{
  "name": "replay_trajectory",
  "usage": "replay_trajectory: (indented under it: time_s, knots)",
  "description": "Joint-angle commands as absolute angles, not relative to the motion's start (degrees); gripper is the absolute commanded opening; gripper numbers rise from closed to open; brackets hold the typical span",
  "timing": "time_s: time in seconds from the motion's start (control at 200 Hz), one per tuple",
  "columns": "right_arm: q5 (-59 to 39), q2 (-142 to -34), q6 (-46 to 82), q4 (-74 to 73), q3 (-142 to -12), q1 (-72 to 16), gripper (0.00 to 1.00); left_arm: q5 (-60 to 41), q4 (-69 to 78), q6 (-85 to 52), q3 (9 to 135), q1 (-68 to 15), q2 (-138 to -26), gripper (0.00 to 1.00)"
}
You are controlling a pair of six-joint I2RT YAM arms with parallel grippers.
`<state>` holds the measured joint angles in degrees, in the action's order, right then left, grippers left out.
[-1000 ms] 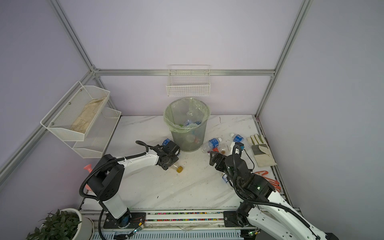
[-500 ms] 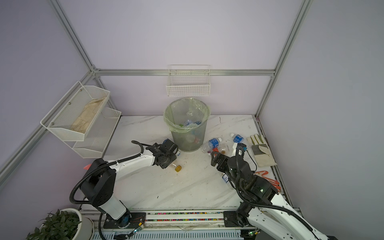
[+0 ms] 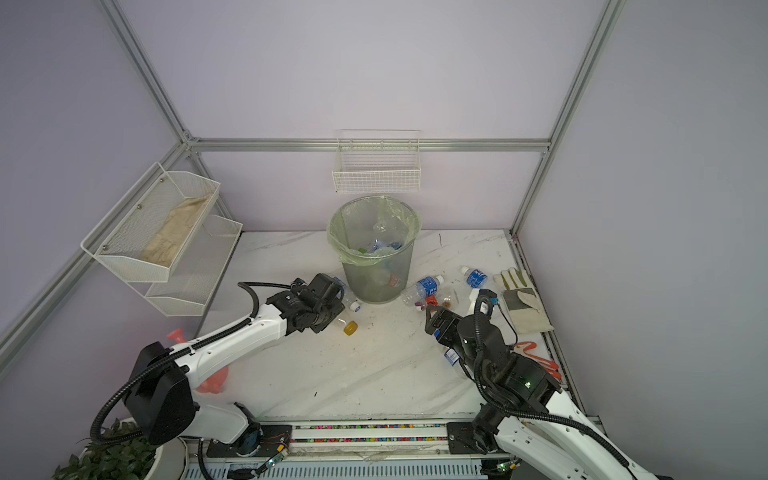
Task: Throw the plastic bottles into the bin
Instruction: 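Lift the orange-label bottle with the left gripper and carry it over the wastebasket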
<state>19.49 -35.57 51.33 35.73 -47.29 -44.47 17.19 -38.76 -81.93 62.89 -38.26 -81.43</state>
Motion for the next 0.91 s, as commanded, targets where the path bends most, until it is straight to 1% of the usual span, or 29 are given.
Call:
replay_trajectory:
  time_s: [0.0, 0.355, 0.545, 0.705, 0.9]
  knots:
    - [20.57, -34.99, 53.59, 37.5, -46.18, -44.49, 0.97, 19.69, -39.77, -82.53, 61.64, -37.88, -76.37, 0.0]
    - [19.08, -35.93, 54.66, 36.65, -44.31, -44.47, 0.97, 23.47, -43.21, -77.12, 65.59, -37.95, -66.42, 0.0]
    - [18.55, -36.34, 55.09, 35.86, -43.18, -44.48, 0.97, 27.27, -43.6, -70.72, 69.04, -38.21, -60.7, 0.0]
    - [17.67, -37.24, 55.37, 34.89, -42.15, -44.47, 0.97, 29.13, -43.53, -64.59, 72.63, -38.67, -59.33, 0.0]
    - [16.79, -38.23, 55.37, 34.45, -41.77, -44.47, 0.97, 30.35, -43.51, -59.56, 77.72, -40.68, -60.96, 0.0]
